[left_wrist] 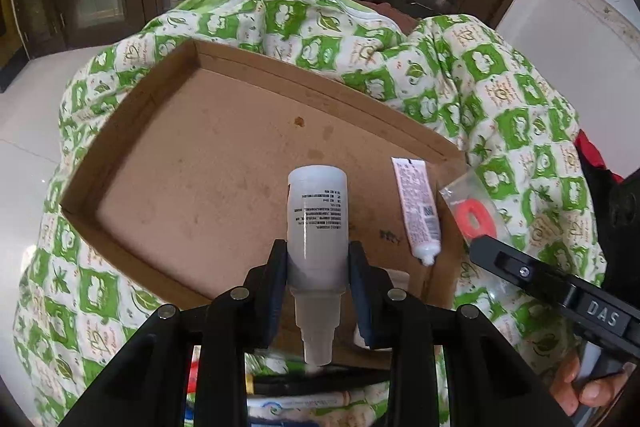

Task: Organize rigid objects
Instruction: 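Carry the spray bottle and pouch into the tray and open both grippers, then lift both grippers away from the tray toward the remaining items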

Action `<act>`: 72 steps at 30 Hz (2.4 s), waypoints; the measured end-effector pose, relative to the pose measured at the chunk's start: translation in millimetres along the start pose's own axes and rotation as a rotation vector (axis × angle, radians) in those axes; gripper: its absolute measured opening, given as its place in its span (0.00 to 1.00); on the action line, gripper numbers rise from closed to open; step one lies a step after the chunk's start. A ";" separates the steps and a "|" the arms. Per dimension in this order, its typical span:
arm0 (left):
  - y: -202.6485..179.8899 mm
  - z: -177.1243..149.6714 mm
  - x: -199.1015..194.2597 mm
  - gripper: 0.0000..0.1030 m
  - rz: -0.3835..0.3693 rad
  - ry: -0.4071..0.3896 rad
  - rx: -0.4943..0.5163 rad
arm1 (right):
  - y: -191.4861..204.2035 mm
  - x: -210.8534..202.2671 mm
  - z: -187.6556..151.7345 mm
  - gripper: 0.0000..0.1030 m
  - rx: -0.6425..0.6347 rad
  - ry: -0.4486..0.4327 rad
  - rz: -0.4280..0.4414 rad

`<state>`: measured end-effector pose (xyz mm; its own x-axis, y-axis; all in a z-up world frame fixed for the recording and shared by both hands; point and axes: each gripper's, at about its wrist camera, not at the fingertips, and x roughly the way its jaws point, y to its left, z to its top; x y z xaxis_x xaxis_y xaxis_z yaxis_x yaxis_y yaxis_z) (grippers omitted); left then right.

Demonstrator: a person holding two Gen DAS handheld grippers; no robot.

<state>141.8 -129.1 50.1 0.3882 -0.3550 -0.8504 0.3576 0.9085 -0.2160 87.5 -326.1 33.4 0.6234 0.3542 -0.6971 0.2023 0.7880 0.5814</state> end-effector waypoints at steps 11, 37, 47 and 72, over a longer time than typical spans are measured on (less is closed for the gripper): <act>6.5 5.6 25.0 0.30 0.038 0.022 0.006 | 0.5 14.8 15.0 0.13 0.021 -0.004 -0.015; 1.1 -14.0 52.4 0.30 0.058 0.067 0.067 | 17.9 89.8 30.1 0.13 -0.019 0.093 -0.072; 1.6 -14.4 50.8 0.30 0.046 0.072 0.058 | 24.2 97.6 26.0 0.14 -0.046 0.109 -0.091; 28.4 -33.8 -30.2 0.69 0.033 -0.023 -0.041 | 33.0 50.1 14.9 0.68 -0.092 -0.059 -0.071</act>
<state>111.6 -85.1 53.5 0.4187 -0.3296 -0.8462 0.3094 0.9278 -0.2084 136.6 -289.8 23.9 0.6542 0.2681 -0.7072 0.1789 0.8537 0.4891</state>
